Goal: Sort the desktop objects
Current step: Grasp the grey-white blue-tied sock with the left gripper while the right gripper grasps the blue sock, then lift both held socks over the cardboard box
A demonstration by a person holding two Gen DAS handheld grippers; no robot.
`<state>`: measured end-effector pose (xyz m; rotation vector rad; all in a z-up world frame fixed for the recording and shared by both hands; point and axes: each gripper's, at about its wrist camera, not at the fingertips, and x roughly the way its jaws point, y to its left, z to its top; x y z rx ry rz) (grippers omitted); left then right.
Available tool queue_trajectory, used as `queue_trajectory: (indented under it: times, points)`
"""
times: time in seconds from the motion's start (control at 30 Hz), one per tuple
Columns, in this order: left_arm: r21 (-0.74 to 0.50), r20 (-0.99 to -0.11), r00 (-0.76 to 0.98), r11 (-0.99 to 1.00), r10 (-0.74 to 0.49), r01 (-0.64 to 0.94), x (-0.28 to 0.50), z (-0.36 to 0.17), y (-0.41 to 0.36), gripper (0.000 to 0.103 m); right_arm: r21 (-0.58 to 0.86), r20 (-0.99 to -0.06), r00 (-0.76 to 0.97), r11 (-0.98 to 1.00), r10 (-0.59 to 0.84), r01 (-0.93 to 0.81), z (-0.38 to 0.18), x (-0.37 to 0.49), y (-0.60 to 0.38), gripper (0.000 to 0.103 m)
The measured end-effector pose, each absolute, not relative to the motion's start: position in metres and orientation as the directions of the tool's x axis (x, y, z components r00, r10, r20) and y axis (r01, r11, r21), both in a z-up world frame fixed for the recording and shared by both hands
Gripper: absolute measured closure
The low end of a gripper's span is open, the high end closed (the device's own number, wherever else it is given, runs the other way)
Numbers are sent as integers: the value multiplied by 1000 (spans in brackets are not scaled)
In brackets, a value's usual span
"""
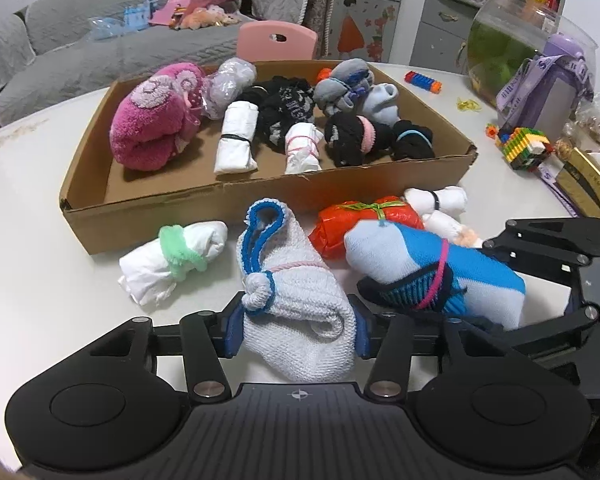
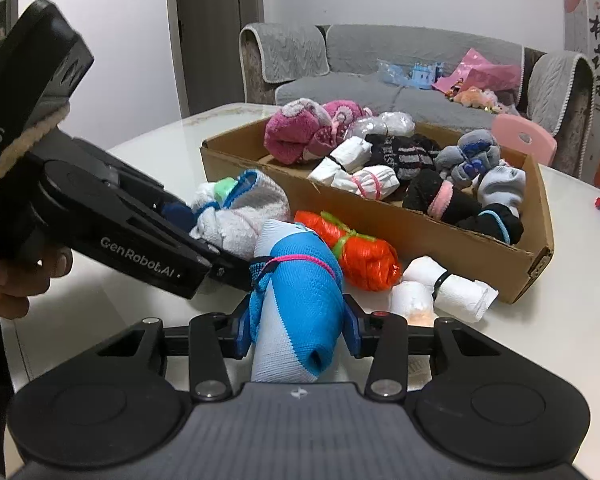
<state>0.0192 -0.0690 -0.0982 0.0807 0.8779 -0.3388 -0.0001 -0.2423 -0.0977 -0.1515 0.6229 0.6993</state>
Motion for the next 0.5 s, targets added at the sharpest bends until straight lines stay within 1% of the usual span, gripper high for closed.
queue_trajectory:
  times: [0.13, 0.3, 0.5]
  points:
    - [-68, -758, 594, 938, -270, 339, 11, -92, -68, 47, 96, -575, 593, 766, 564, -636, -96, 3, -246, 63]
    - [-58, -740, 608, 928, -288, 368, 2, -76, -60, 47, 162, -545, 581, 756, 605, -635, -90, 4, -259, 63]
    - [-16, -729, 630, 927, -268, 375, -4, -61, -46, 47, 228, -511, 570, 741, 643, -632, -82, 10, -275, 63]
